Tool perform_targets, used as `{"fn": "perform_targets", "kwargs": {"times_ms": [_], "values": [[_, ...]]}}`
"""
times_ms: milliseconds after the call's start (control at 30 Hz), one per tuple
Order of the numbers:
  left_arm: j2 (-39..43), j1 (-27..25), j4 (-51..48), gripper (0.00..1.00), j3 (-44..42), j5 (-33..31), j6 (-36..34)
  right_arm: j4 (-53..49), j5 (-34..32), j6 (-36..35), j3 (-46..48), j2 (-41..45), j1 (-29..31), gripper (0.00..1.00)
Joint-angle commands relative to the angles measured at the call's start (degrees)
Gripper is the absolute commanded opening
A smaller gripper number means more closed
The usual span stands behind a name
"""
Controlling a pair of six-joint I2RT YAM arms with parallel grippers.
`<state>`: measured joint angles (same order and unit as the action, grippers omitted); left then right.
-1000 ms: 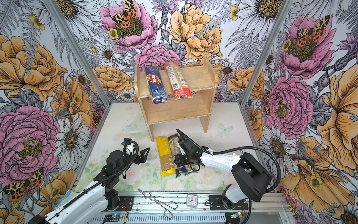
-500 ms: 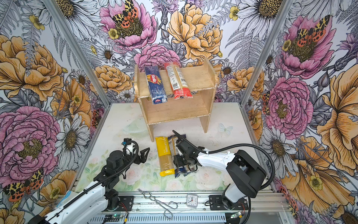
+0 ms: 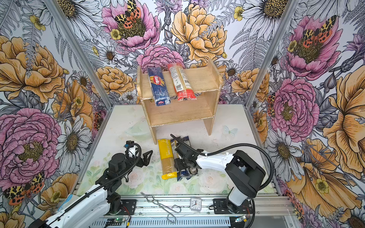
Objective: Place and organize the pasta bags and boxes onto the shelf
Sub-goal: 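Close the right gripper on the clear packs beside the yellow pack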
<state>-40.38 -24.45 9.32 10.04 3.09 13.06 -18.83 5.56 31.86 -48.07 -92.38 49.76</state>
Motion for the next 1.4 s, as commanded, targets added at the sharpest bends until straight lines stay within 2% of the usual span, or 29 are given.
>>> {"fn": "perform_targets", "kwargs": {"times_ms": [0, 233, 400, 667, 1033, 1200, 1367], "values": [[0.35, 0.49, 1.05, 0.99, -0.22, 0.38, -1.24, -2.3, 0.01, -0.61, 0.89, -4.82, 1.04, 0.6], [0.48, 0.5, 1.05, 0.99, -0.25, 0.41, -1.19, -3.82, -1.57, -0.31, 0.51, -5.76, 1.82, 0.56], [0.48, 0.41, 1.04, 0.99, -0.25, 0.43, -1.19, -4.05, -3.16, 0.05, 2.38, -2.93, 2.86, 0.63], [0.98, 0.34, 0.87, 0.99, -0.29, 0.78, -1.19, -4.02, -8.17, 0.42, 4.48, 0.73, 5.63, 0.64], [2.95, 0.2, 0.27, 0.99, -0.84, 0.1, -1.18, -3.96, -8.42, 1.68, 1.9, -5.78, 7.33, 0.63], [2.51, 0.25, 0.41, 0.99, -0.75, 0.11, -1.2, -3.98, -8.13, 2.11, 0.9, -8.04, 7.36, 0.59], [2.24, 0.3, 0.54, 0.99, -0.73, 0.04, -1.31, -4.07, -8.71, 2.33, 1.16, -7.23, 7.39, 0.47]]}}
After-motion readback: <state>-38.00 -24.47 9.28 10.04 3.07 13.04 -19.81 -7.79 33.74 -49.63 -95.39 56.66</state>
